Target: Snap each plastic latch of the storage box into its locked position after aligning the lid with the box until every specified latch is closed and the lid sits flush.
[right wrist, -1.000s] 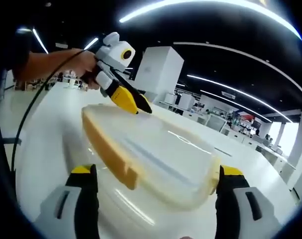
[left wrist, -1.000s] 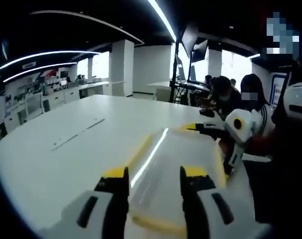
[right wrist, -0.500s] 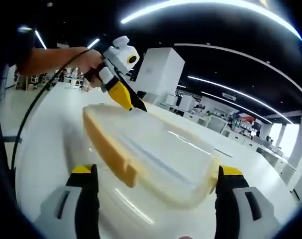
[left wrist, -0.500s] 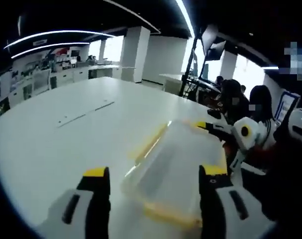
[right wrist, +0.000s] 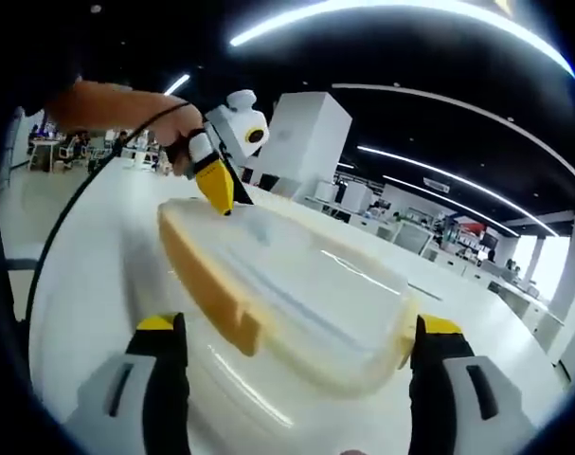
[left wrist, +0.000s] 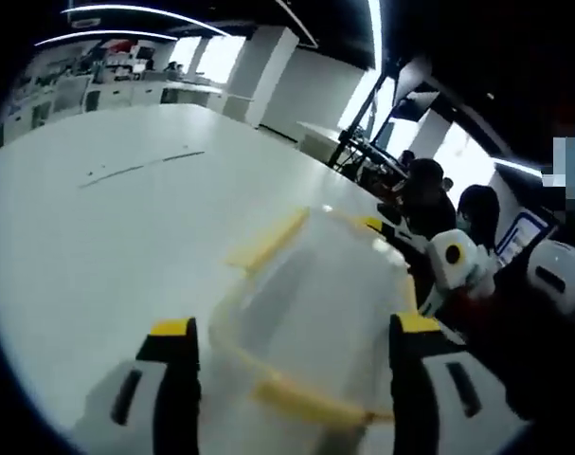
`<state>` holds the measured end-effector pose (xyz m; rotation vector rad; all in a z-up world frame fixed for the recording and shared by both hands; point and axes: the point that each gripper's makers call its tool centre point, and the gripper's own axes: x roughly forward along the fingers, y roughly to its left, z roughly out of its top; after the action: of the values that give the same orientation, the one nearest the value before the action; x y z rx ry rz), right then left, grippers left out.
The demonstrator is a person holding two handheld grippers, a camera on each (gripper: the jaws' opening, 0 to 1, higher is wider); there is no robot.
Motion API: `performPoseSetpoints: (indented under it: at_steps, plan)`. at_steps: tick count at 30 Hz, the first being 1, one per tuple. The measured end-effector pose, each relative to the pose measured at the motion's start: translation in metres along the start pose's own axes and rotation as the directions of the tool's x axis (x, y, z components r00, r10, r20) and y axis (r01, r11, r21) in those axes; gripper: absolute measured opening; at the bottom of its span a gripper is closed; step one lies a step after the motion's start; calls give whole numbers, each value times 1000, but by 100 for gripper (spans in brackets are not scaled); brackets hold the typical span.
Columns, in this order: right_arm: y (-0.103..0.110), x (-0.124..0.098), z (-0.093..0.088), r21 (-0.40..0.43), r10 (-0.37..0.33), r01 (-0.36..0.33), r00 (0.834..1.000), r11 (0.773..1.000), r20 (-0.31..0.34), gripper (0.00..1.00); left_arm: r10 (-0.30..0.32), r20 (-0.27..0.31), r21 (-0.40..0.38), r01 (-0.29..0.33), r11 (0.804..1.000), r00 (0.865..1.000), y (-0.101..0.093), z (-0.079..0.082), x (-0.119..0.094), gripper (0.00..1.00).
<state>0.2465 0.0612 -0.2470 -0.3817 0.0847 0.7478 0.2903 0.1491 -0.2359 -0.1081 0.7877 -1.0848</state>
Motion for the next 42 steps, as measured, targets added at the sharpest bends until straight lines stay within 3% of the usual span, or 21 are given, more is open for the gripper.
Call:
performPoseSetpoints:
  at_steps: [3,14,22,29,37,42]
  plan:
    - [0,0,0,0,0,0,1000,1000,1,98,-16,-57,-17,15,1000,998,-3,-9,4,82]
    - [0,1,-1,1,2,-2,1000,1000,4,98,-67,-111,-59,61,996,992,-7,-12,17,89]
    - [0,2,0,10,-6,6,1000,1000,23,98,-55,-149,-88,42,995,987,-14,-19,29,98]
    - [0,1,1,20,-11,10,999,1000,49,98,-31,-65,-85,25,996,997,-13,-18,32,100]
    - [-3,-1,3,57,-5,0,997,998,71,94,-19,-55,-93,14,996,998,-13,-14,33,100]
    - [-2,-1,4,77,-10,4,997,997,83,92,-14,-19,-89,13,996,1000,-13,-13,33,100]
